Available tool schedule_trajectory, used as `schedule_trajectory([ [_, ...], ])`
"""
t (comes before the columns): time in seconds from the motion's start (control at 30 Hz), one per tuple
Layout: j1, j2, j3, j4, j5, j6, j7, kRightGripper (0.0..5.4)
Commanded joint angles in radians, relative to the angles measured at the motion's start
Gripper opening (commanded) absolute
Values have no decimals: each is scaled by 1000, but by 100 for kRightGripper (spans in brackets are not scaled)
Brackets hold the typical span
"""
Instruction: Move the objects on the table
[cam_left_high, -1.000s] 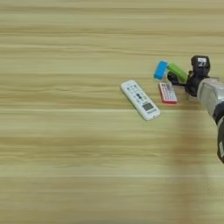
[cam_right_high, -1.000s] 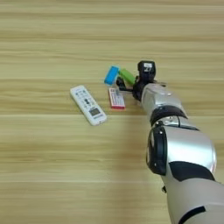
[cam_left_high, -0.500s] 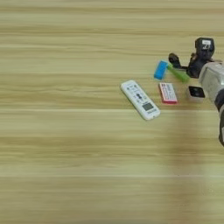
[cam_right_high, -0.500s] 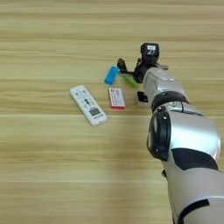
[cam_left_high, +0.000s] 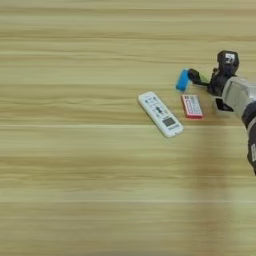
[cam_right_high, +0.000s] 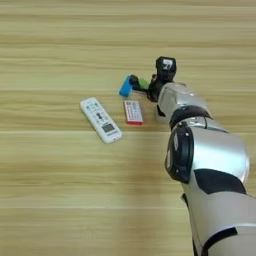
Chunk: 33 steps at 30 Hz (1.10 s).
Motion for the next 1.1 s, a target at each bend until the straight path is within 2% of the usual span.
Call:
schedule_trajectory([
  [0.03,-67,-16,-3,-41,2,36,-3,536],
  [0.37,-57,3,-49,-40,37,117,31,536],
  [0.67,-58,15,-60,-42,41,110,66,536],
  [0.9,-70,27,-105,-41,81,119,100,536],
  [1.1,-77,38,-109,-43,84,102,122,536],
])
